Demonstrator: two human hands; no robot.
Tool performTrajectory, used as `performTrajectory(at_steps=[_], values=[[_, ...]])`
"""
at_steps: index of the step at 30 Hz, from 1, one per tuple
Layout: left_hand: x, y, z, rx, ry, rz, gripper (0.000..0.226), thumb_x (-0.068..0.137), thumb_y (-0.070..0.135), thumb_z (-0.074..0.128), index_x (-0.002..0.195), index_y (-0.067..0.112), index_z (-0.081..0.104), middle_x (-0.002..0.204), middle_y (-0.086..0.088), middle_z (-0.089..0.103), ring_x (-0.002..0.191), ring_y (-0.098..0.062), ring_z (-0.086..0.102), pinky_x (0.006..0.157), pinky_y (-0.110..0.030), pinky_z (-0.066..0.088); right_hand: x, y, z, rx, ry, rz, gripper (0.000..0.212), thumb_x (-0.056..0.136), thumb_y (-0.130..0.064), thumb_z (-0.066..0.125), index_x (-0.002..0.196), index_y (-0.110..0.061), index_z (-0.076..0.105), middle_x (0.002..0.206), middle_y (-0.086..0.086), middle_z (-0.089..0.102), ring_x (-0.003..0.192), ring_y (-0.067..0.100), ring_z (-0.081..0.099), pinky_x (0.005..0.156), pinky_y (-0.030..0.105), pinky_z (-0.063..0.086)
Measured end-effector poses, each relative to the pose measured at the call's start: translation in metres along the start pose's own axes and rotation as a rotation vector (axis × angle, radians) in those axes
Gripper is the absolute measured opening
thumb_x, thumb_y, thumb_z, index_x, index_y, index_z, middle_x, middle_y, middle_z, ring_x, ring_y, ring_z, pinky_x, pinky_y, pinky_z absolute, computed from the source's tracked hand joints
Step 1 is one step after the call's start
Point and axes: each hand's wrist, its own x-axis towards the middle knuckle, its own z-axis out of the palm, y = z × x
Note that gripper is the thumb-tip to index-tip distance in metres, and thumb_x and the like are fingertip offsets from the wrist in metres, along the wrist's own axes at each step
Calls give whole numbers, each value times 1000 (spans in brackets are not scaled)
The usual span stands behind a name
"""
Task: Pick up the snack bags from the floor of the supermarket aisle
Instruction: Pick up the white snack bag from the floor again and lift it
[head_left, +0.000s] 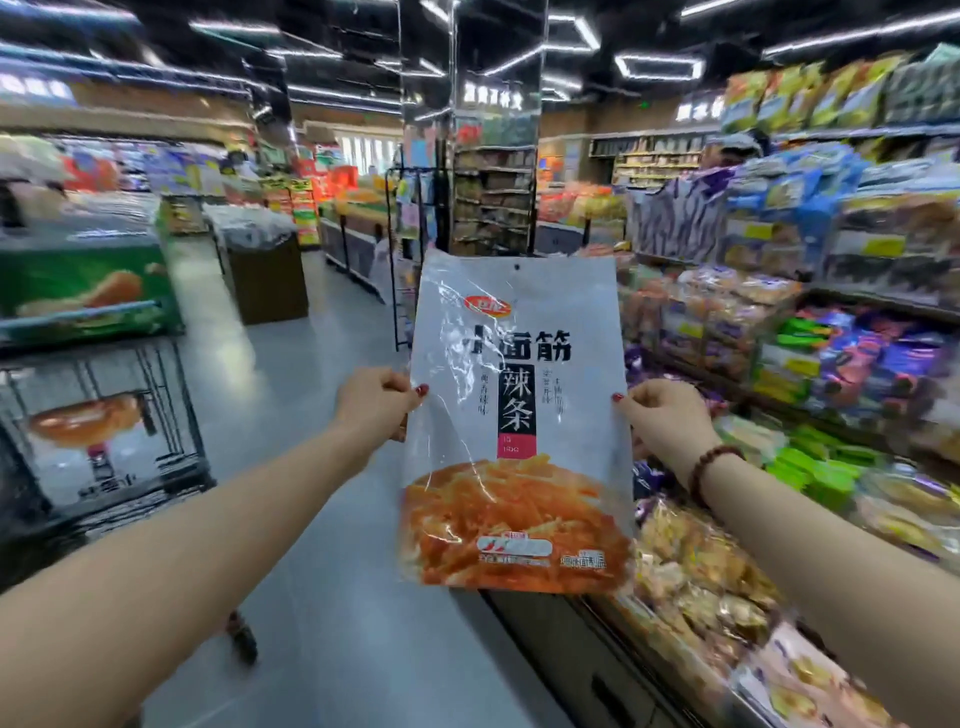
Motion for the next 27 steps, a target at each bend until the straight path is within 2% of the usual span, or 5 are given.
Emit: performTrajectory(at_steps=[8, 13, 18, 23, 27], values=[[58, -70, -109, 80, 302, -117, 27, 88, 9, 65, 66, 7, 50, 64, -7, 49, 51, -17, 48, 35, -16, 43, 69, -58, 175, 60, -295, -123, 30, 87, -21, 62, 65, -1, 60, 60, 14, 61, 61, 36, 64, 66, 53, 56], [98, -108, -164, 160, 467, -213, 21, 87, 13, 66, 72, 3, 57, 66, -12, 53, 57, -23, 52, 62, -35, 52, 112, -92, 281, 125, -517, -191, 39, 90, -20, 59, 74, 15, 57, 63, 17, 53, 55, 25, 53, 53, 43, 57], [139, -136, -201, 184, 656, -302, 27, 86, 15, 67, 63, 9, 53, 61, -5, 53, 62, -23, 53, 66, -35, 54, 153, -129, 372, 172, -699, -246, 19, 93, -13, 56, 76, -5, 56, 66, 12, 46, 53, 21, 47, 38, 19, 47], [168, -162, -238, 200, 760, -356, 26, 86, 18, 68, 72, -1, 57, 63, -9, 52, 63, -23, 52, 77, -51, 57, 178, -158, 452, 192, -814, -252, 22, 93, -16, 56, 74, -7, 54, 67, 12, 48, 51, 23, 52, 62, 35, 55], [186, -185, -271, 184, 819, -417, 19, 87, 17, 68, 80, 0, 62, 76, -21, 63, 64, -25, 57, 54, -31, 58, 182, -183, 515, 234, -856, -255, 23, 91, -15, 59, 70, -7, 52, 66, 11, 45, 57, 24, 51, 67, 49, 59]])
